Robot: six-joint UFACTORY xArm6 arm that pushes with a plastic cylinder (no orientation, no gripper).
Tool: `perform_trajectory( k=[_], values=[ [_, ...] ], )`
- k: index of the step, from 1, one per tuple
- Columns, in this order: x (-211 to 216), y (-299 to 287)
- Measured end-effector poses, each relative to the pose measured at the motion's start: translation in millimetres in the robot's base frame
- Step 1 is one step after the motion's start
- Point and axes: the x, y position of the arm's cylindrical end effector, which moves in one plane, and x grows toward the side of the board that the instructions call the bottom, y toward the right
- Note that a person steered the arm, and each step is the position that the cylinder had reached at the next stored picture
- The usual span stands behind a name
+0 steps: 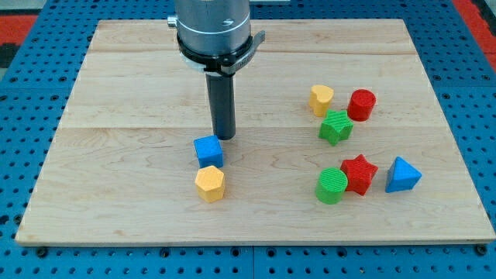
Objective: Push the yellow heart into the blue cube
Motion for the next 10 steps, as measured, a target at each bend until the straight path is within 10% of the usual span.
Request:
perform_trajectory(
  k=[2, 4, 6, 10],
  values=[
    [-112.6, 70.2],
    [-71.5, 173.8],
    [-27.9, 60.3],
    [-8.1, 16.4]
  ],
)
